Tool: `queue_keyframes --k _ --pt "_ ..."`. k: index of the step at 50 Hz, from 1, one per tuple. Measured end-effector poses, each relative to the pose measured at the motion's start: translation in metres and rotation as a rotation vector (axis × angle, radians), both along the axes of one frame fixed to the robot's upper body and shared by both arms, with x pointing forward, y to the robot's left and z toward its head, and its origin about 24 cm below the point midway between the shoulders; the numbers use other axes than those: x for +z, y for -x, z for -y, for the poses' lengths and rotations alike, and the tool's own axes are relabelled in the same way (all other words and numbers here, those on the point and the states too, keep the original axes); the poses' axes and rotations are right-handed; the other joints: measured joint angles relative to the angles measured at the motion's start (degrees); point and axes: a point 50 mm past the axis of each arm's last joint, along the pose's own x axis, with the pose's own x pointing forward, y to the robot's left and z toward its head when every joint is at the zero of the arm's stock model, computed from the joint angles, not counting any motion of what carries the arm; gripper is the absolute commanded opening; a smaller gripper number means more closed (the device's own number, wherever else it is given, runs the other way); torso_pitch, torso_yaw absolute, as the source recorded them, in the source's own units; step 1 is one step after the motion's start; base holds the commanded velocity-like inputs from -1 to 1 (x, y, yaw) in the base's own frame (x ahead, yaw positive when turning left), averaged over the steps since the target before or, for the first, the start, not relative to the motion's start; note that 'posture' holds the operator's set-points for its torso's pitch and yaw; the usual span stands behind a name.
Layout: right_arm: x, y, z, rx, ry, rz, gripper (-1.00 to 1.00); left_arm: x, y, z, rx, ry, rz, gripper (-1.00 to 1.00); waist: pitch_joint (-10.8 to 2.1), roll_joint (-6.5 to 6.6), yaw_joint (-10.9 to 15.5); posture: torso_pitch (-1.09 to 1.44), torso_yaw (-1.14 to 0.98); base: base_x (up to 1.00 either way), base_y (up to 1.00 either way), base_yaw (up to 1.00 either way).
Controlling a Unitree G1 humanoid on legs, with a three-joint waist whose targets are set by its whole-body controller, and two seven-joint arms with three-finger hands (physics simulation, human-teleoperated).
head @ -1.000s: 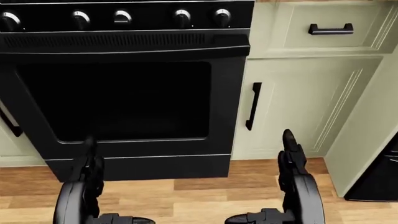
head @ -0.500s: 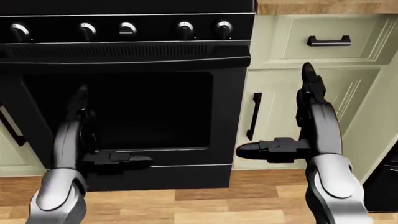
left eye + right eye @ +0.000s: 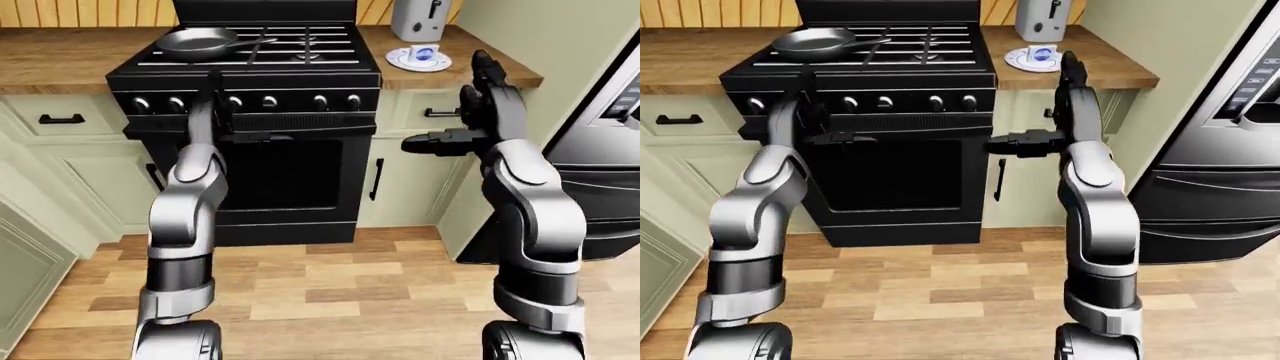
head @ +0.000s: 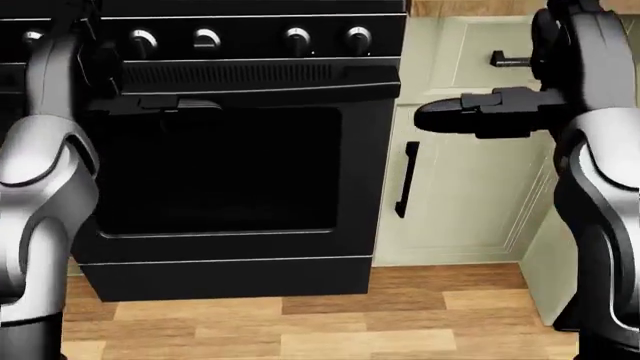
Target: Pick the cream cheese stick from the plate and place it in the pan.
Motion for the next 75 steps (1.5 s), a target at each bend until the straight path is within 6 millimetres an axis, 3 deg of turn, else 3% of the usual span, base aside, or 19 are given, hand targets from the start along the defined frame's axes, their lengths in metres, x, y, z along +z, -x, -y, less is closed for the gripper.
queue_keyframes --k 7,13,22,28,31,33,37,41,44,45,47,50,54,58,64,68,71,73,75 --pt "0.038 0.017 0.005 -0.008 -0.008 0.100 1.00 0.011 0.007 -0.005 0.011 -0.002 0.017 1.00 0.28 -0.20 -0.1 0.00 0.00 0.00 0.00 0.00" --pt "0.050 0.025 -0.004 0.025 -0.001 0.109 1.00 0.037 0.018 -0.004 0.003 0.019 0.079 1.00 0.69 -0.23 0.0 0.00 0.00 0.02 0.00 0.00" --pt "0.057 0.030 -0.007 0.048 0.006 0.134 1.00 0.046 0.021 -0.009 0.015 0.026 0.097 1.00 0.59 -0.71 -0.1 0.00 0.00 0.15 0.00 0.00" --pt "0.054 0.029 0.001 0.011 -0.010 0.116 1.00 0.044 0.020 0.001 -0.032 0.023 0.081 1.00 0.75 1.17 -0.7 0.00 0.00 0.15 0.00 0.00" --pt "0.057 0.029 -0.001 0.016 -0.008 0.124 1.00 0.044 0.020 0.000 -0.032 0.024 0.077 1.00 0.86 3.57 -0.7 0.00 0.00 0.15 0.00 0.00" --pt "0.056 0.029 -0.006 0.040 -0.005 0.126 1.00 0.042 0.021 -0.005 -0.011 0.026 0.076 1.00 1.24 2.59 -0.1 0.00 0.00 0.15 0.00 0.00" --pt "0.053 0.028 -0.010 0.069 -0.003 0.103 1.00 0.039 0.020 -0.012 0.024 0.028 0.058 1.00 0.54 2.68 0.1 0.00 0.00 0.15 0.00 0.00" --pt "0.058 0.030 -0.007 0.052 -0.005 0.129 1.00 0.047 0.022 -0.009 0.014 0.025 0.093 1.00 0.57 0.28 0.3 0.00 0.00 0.14 0.00 0.00" --pt "0.062 0.032 -0.006 0.049 -0.003 0.145 1.00 0.049 0.021 -0.009 0.011 0.024 0.103 1.00 0.20 -2.78 0.6 0.00 0.00 0.15 0.00 0.00" --pt "0.061 0.032 -0.004 0.042 -0.004 0.144 1.00 0.047 0.021 -0.007 0.004 0.028 0.099 1.00 0.51 -2.12 0.1 0.00 0.00 0.14 0.00 0.00" --pt "0.056 0.031 0.000 0.022 -0.012 0.124 1.00 0.041 0.020 -0.002 -0.015 0.024 0.072 1.00 1.15 -2.27 -0.5 0.00 0.00 0.15 0.00 0.00" --pt "0.054 0.029 0.001 0.010 -0.014 0.106 1.00 0.036 0.018 0.000 -0.030 0.023 0.041 1.00 0.90 -1.79 -0.6 0.00 0.00 0.15 0.00 0.00" --pt "0.059 0.031 -0.002 0.027 -0.008 0.130 1.00 0.043 0.020 -0.004 -0.015 0.026 0.075 1.00 1.30 0.84 -0.5 0.00 0.00 0.15 0.00 0.00" --pt "0.060 0.031 -0.003 0.035 -0.010 0.138 1.00 0.049 0.021 -0.006 -0.006 0.025 0.101 1.00 0.51 4.21 -0.7 0.00 0.00 0.15 0.00 0.00" --pt "0.052 0.028 -0.009 0.068 -0.009 0.096 1.00 0.040 0.019 -0.013 0.027 0.030 0.053 1.00 0.70 2.38 0.1 0.00 0.00 0.17 0.00 0.00" --pt "0.058 0.030 -0.007 0.059 -0.008 0.131 1.00 0.046 0.020 -0.010 0.013 0.028 0.084 1.00 0.68 -0.28 0.4 0.00 0.00 0.17 0.00 0.00" --pt "0.061 0.031 -0.007 0.057 -0.005 0.144 1.00 0.048 0.020 -0.010 0.010 0.030 0.097 1.00 0.19 -3.15 0.6 0.00 0.00 0.17 0.00 0.00" --pt "0.057 0.031 -0.003 0.039 -0.010 0.132 1.00 0.043 0.019 -0.005 -0.009 0.030 0.079 1.00 0.80 -2.12 -0.1 0.00 0.00 0.17 0.00 0.00" --pt "0.053 0.029 0.001 0.020 -0.016 0.104 1.00 0.038 0.018 -0.001 -0.028 0.026 0.054 1.00 0.96 -2.23 -0.4 0.00 0.00 0.17 0.00 0.00"
